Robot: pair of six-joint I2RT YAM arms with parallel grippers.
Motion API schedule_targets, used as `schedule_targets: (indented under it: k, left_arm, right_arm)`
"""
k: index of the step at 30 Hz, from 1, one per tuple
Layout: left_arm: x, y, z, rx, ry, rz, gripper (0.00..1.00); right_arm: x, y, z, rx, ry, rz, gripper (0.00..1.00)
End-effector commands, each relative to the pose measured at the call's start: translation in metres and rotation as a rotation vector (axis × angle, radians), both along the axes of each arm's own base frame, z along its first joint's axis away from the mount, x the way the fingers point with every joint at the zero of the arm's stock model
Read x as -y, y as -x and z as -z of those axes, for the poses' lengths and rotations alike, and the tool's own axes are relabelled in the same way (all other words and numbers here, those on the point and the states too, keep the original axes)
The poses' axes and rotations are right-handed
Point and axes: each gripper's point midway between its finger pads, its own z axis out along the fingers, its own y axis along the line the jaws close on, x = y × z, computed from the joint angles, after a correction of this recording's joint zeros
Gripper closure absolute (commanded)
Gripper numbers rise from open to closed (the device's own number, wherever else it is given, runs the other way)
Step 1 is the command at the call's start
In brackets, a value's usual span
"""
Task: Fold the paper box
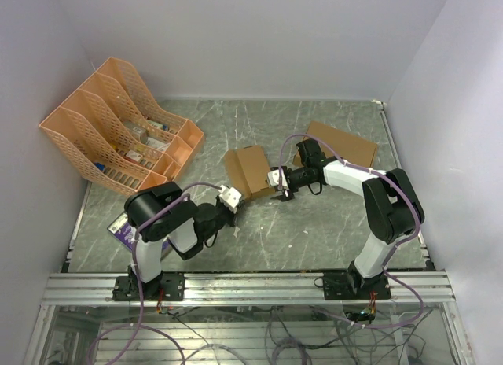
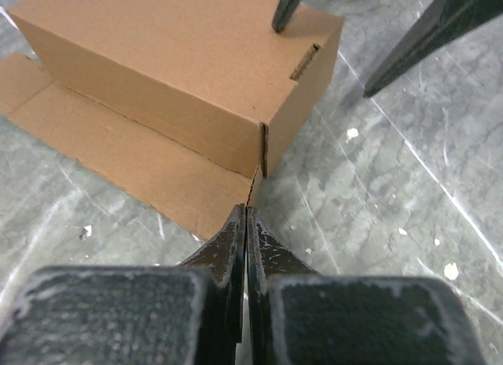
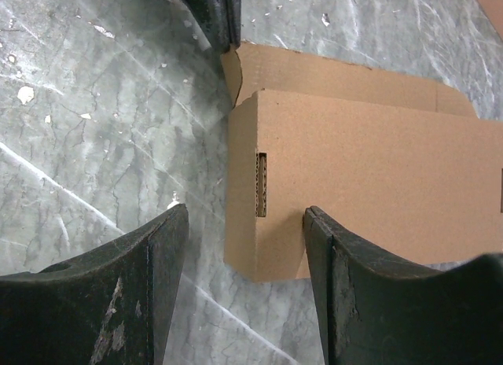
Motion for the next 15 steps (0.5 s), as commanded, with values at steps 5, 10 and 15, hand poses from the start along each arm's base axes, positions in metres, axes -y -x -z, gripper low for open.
schedule_targets:
  k: [5,10,15]
  left_arm:
    - [0.001,-0.0257,-0.0465,0.104,0.091,-0.081,0.93]
    - [0.0035,-0.0295,-0.0476,0.088,0.066,-0.081,0.93]
    - [0.0061,-0.0269,-0.0468,0.095,0.033,-0.048,0.93]
  right_arm:
    - [0.0092,0.009,0.0207,-0.087,0.068,0.028,0.4]
    - [0.0097,0.0095,0.0218,-0.092,0.07,0.028,0.4]
    - [0.01,0.0089,0.0235,-0.1,0.075,0.038,0.41]
